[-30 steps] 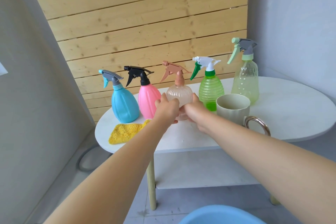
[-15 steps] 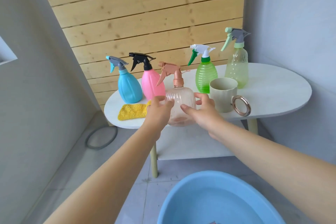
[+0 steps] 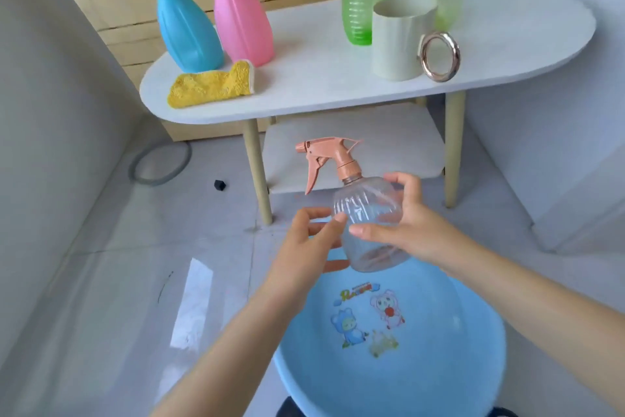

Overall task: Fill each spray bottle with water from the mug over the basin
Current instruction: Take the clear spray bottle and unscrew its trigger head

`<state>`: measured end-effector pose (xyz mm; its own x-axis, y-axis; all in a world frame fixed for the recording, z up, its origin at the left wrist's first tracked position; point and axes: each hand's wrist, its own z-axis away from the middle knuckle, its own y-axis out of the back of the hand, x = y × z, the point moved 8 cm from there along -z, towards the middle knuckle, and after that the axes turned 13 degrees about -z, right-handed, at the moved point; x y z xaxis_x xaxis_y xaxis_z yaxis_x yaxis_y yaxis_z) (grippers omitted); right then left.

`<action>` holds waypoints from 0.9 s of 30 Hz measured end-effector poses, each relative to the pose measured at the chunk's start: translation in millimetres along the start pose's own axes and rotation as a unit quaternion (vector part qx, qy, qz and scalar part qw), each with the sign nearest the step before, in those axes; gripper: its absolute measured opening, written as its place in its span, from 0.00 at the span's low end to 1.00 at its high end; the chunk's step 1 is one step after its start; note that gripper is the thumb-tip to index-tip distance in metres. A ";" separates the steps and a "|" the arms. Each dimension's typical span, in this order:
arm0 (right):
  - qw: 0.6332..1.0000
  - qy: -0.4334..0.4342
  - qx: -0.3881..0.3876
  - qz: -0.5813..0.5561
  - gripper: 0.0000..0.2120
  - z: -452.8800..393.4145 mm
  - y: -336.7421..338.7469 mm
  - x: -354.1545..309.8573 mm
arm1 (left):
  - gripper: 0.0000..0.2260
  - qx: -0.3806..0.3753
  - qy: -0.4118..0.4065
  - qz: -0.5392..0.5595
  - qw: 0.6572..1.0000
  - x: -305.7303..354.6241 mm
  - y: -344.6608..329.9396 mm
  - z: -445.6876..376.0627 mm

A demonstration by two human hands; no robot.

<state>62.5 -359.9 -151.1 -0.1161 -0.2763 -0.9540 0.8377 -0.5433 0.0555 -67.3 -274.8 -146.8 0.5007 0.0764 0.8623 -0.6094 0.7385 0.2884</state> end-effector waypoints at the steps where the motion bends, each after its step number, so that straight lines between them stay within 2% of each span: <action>1: 1.000 -0.015 -0.003 0.014 0.50 -1.5 -0.6 13.0 | 0.11 0.005 0.001 -0.023 1.000 -10.9 -2.0 -3.6; 3: 0.999 -0.042 -0.010 0.027 0.50 -4.3 -1.2 40.2 | 0.07 0.060 -0.018 -0.086 0.994 -30.8 1.6 -11.4; 5: 0.997 -0.049 -0.024 0.055 0.45 -5.9 -1.6 63.0 | 0.06 0.148 -0.067 -0.150 0.975 -40.4 12.0 -12.9; 7: 0.992 -0.064 -0.047 0.096 0.44 -6.3 -0.7 89.4 | 0.11 0.183 -0.123 -0.192 0.956 -46.5 12.8 -12.1; 9: 0.986 -0.085 -0.085 0.114 0.43 -4.7 1.4 110.1 | 0.21 0.169 -0.182 -0.241 0.938 -49.5 8.9 -17.6; 11: 0.981 -0.096 -0.125 0.115 0.43 -2.6 2.2 123.3 | 0.27 0.112 -0.193 -0.317 0.922 -58.0 -1.4 -31.0; 13: 0.977 -0.078 -0.149 0.133 0.44 -0.7 2.4 126.7 | 0.19 0.027 -0.159 -0.348 0.924 -66.5 -11.8 -39.4; 15: 0.973 -0.042 -0.145 0.176 0.45 -1.2 3.7 124.3 | 0.08 -0.017 -0.127 -0.318 0.939 -72.3 -15.2 -43.2; 22: 0.966 0.017 -0.106 0.233 0.48 -2.4 10.0 133.6 | 0.08 0.002 -0.105 -0.291 0.951 -72.0 -15.7 -56.2; 25: 0.923 0.110 -0.047 0.366 0.47 -6.9 13.4 119.5 | 0.13 0.010 -0.058 -0.253 0.966 -81.3 -21.0 -60.1; 27: 0.908 0.117 -0.043 0.401 0.47 -10.1 14.9 118.4 | 0.17 -0.020 -0.031 -0.229 0.973 -87.9 -26.6 -60.9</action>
<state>66.6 -392.7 -266.2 0.6573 -0.3734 -0.6546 0.6430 -0.1750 0.7456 -57.6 -260.4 -255.6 0.6747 -0.3068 0.6713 -0.3068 0.7106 0.6332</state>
